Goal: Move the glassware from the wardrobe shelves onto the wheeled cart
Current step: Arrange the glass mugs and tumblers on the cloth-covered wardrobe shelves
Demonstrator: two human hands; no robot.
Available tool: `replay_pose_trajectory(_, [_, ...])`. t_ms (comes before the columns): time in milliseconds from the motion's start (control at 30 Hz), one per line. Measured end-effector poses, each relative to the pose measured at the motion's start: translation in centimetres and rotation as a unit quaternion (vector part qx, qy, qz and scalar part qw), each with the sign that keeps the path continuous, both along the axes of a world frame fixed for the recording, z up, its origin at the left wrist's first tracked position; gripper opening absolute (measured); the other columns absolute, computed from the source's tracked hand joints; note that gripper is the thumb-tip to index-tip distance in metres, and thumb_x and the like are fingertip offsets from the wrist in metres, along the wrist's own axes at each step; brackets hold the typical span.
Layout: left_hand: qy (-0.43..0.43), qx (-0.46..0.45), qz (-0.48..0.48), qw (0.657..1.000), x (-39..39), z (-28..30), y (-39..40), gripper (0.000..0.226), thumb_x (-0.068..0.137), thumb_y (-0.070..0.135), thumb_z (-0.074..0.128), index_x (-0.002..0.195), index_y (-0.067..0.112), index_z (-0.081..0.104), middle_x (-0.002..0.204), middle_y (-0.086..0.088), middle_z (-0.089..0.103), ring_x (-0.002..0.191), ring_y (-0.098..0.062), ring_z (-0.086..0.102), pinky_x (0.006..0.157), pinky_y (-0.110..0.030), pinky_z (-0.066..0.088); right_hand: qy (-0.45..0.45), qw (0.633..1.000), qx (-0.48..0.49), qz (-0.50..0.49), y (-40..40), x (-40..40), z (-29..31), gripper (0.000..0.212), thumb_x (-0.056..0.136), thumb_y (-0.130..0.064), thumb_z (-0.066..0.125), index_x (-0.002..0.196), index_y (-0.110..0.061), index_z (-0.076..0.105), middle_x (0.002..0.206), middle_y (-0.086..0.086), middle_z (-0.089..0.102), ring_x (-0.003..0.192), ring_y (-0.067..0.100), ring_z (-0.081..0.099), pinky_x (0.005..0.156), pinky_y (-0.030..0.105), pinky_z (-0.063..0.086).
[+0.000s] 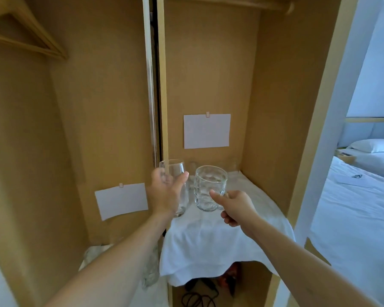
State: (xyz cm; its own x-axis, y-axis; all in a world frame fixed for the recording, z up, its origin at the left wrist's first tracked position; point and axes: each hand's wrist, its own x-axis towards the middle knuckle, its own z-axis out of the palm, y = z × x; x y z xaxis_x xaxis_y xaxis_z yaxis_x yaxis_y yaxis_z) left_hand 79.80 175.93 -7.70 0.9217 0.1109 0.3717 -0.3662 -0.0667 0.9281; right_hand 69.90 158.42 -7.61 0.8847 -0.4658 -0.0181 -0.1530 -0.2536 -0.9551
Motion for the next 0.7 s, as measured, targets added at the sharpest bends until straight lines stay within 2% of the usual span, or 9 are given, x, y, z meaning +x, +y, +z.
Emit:
replay_pose_trajectory(133, [0.008, -0.003, -0.009, 1.0, 0.2, -0.6, -1.9, 0.057, 0.062, 0.07, 0.073, 0.103, 0.034, 0.059, 0.09, 0.012, 0.071, 0.081, 0.0, 0.066, 0.064, -0.019, 0.048, 0.005, 1.0, 0.007, 0.006, -1.8, 0.4, -0.7, 0.055, 0.078, -0.062, 0.077, 0.067, -0.018, 0.045, 0.053, 0.002, 0.053, 0.043, 0.017, 0.047, 0.042, 0.024, 0.038])
replay_pose_trajectory(267, [0.022, 0.005, -0.019, 1.0, 1.4, -1.9, -3.9, 0.061, 0.061, 0.069, 0.074, 0.11, 0.036, 0.059, 0.1, 0.015, 0.071, 0.093, -0.004, 0.067, 0.076, -0.027, 0.051, 0.022, 1.0, 0.011, 0.0, -3.5, 1.6, -2.1, 0.056, 0.08, -0.061, 0.076, 0.066, -0.018, 0.043, 0.051, 0.001, 0.052, 0.042, 0.018, 0.046, 0.042, 0.023, 0.037])
replay_pose_trajectory(333, [0.032, 0.019, -0.023, 0.999, 2.6, -2.7, -5.0, 0.068, 0.062, 0.072, 0.072, 0.118, 0.035, 0.058, 0.106, 0.014, 0.07, 0.097, -0.006, 0.066, 0.08, -0.03, 0.053, 0.032, 0.999, 0.015, -0.006, -4.5, 2.6, -2.9, 0.053, 0.081, -0.06, 0.075, 0.066, -0.017, 0.049, 0.05, 0.001, 0.053, 0.041, 0.017, 0.046, 0.041, 0.023, 0.037])
replay_pose_trajectory(433, [0.045, 0.02, -0.019, 0.999, 4.7, -4.4, -6.7, 0.076, 0.061, 0.072, 0.073, 0.122, 0.029, 0.057, 0.11, 0.008, 0.069, 0.1, -0.013, 0.066, 0.088, -0.038, 0.054, 0.049, 0.999, 0.02, -0.011, -6.1, 4.1, -4.4, 0.047, 0.084, -0.059, 0.074, 0.077, -0.014, 0.062, 0.049, -0.001, 0.054, 0.041, 0.015, 0.047, 0.042, 0.023, 0.039])
replay_pose_trajectory(533, [0.061, 0.028, -0.016, 0.998, 7.1, -6.0, -8.6, 0.078, 0.061, 0.076, 0.072, 0.12, 0.029, 0.056, 0.104, 0.011, 0.068, 0.098, -0.012, 0.065, 0.088, -0.038, 0.053, 0.073, 0.997, 0.016, -0.013, -7.6, 6.1, -5.8, 0.047, 0.086, -0.058, 0.071, 0.09, -0.011, 0.067, 0.049, -0.001, 0.055, 0.041, 0.014, 0.048, 0.043, 0.024, 0.04])
replay_pose_trajectory(633, [0.085, 0.025, -0.007, 0.996, 10.1, -7.6, -10.6, 0.072, 0.059, 0.078, 0.071, 0.114, 0.033, 0.056, 0.094, 0.015, 0.067, 0.092, -0.01, 0.065, 0.086, -0.037, 0.053, 0.093, 0.995, 0.011, -0.02, -9.7, 8.8, -7.0, 0.044, 0.087, -0.057, 0.071, 0.089, -0.014, 0.067, 0.049, -0.001, 0.055, 0.041, 0.015, 0.048, 0.044, 0.024, 0.04])
replay_pose_trajectory(700, [0.091, 0.03, -0.016, 0.995, 12.0, -8.6, -11.9, 0.071, 0.059, 0.078, 0.071, 0.114, 0.038, 0.052, 0.096, 0.018, 0.066, 0.092, -0.009, 0.065, 0.084, -0.035, 0.053, 0.105, 0.994, 0.009, -0.021, -11.0, 10.9, -7.9, 0.042, 0.087, -0.057, 0.071, 0.086, -0.015, 0.065, 0.048, -0.002, 0.055, 0.04, 0.014, 0.048, 0.043, 0.024, 0.039])
